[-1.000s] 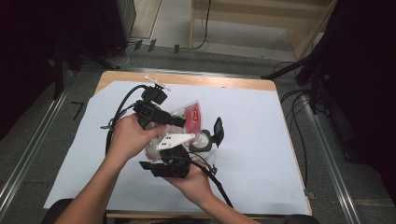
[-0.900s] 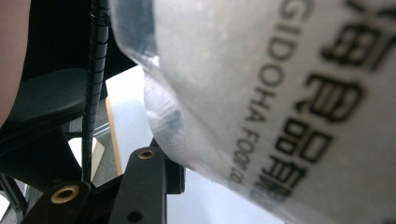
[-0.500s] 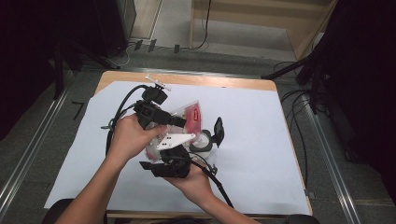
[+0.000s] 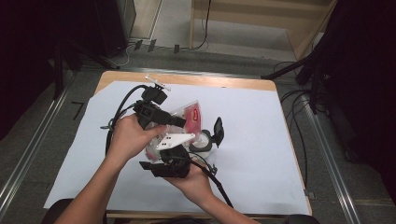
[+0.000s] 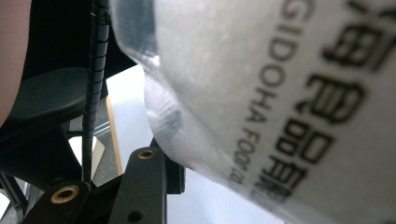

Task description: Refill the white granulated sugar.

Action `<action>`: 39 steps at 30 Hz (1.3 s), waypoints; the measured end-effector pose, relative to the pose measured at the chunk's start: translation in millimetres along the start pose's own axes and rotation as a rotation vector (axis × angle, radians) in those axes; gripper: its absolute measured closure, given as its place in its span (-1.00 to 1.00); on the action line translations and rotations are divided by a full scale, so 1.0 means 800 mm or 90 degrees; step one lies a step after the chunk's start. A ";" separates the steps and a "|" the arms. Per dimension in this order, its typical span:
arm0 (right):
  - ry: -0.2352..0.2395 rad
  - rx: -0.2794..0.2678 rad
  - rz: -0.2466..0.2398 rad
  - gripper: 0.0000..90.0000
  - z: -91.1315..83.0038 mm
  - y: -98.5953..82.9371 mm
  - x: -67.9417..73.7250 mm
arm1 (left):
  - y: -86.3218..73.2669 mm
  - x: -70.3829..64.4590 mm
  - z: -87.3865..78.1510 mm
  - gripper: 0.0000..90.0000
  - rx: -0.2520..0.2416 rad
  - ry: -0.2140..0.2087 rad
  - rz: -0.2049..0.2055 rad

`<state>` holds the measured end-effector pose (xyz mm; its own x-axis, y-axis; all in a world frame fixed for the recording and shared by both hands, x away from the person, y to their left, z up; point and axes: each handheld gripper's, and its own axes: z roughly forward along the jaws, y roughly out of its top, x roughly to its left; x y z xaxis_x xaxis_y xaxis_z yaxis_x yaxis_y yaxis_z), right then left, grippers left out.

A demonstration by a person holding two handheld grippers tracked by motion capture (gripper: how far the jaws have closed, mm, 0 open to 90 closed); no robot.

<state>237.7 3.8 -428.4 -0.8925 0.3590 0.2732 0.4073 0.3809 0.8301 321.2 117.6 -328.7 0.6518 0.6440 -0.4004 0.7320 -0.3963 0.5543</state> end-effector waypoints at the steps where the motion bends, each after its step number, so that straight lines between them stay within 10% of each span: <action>1: 0.000 0.000 0.000 0.41 0.000 0.000 0.000 | 0.000 0.000 0.000 0.63 -0.001 0.000 0.000; 39: -0.001 -0.002 0.001 0.41 0.000 -0.001 0.001 | 0.000 -0.002 0.000 0.63 0.000 0.002 0.002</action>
<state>236.5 3.6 -428.5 -0.8916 0.3613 0.2730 0.4078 0.3785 0.8309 320.2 116.7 -328.4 0.6542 0.6442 -0.3963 0.7296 -0.3993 0.5553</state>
